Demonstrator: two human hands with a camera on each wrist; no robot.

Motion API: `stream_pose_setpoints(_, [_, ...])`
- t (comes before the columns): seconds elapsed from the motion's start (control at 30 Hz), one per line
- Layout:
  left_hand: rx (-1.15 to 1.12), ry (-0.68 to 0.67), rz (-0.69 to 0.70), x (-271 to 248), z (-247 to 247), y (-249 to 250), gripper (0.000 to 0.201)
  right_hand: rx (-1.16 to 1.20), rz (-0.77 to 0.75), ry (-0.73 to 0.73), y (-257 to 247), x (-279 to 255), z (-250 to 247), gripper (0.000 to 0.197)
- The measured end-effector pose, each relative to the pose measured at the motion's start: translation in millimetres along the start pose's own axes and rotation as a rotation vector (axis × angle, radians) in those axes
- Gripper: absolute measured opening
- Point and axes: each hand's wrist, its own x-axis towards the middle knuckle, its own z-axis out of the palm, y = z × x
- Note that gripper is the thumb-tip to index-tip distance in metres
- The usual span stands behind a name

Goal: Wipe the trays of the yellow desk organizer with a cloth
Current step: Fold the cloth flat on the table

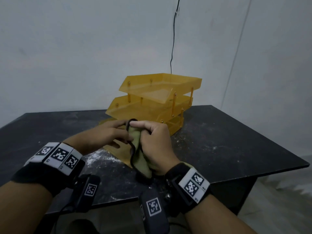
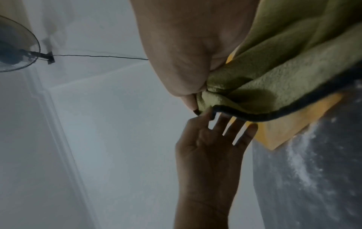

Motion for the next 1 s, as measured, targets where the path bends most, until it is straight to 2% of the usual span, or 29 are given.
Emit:
stream_pose_setpoints(0.1, [-0.140,0.233,0.091,-3.6,-10.4,-1.2,0.031,0.057,-0.048,0.004,-13.7,15.5,14.8,0.041])
stream_pose_setpoints(0.2, [-0.153,0.415,0.142,-8.6,-25.9,-4.4,0.023,0.053,-0.076,0.008,-21.4,32.7,31.2,0.041])
stream_pose_setpoints(0.3, [-0.131,0.453,0.202,-16.1,-42.7,-1.6,0.035,0.018,-0.054,-0.110,-29.3,49.1,44.3,0.043])
stream_pose_setpoints(0.43, [-0.063,0.541,0.272,-27.7,-67.2,7.8,0.042,0.067,-0.007,-0.212,-46.4,65.4,62.6,0.007])
stream_pose_setpoints(0.53, [-0.043,0.640,0.295,-34.3,-84.0,17.9,0.033,0.176,0.015,-0.305,-59.8,76.8,75.1,0.021])
stream_pose_setpoints(0.6, [0.002,0.659,0.296,-38.4,-93.6,22.2,0.030,0.238,0.026,-0.288,-71.7,82.0,79.7,0.019])
stream_pose_setpoints(0.7, [0.056,0.639,0.265,-47.2,-111.4,23.7,0.024,0.150,-0.060,-0.128,-80.2,95.6,80.8,0.018])
stream_pose_setpoints(0.77, [0.166,0.544,0.208,-55.9,-125.7,20.3,0.015,0.062,-0.140,-0.090,-82.3,102.7,78.7,0.022])
stream_pose_setpoints(0.87, [0.380,0.398,0.080,-67.4,-149.0,6.7,0.007,0.087,-0.166,0.036,-83.7,109.6,72.3,0.027])
stream_pose_setpoints(0.9, [0.420,0.415,0.055,-69.7,-154.3,0.5,0.005,0.101,-0.158,0.053,-83.9,110.8,71.0,0.025])
stream_pose_setpoints(1.0, [0.381,0.602,-0.003,-69.6,-160.9,-17.1,0.014,0.053,-0.137,-0.017,-83.3,107.7,73.0,0.020])
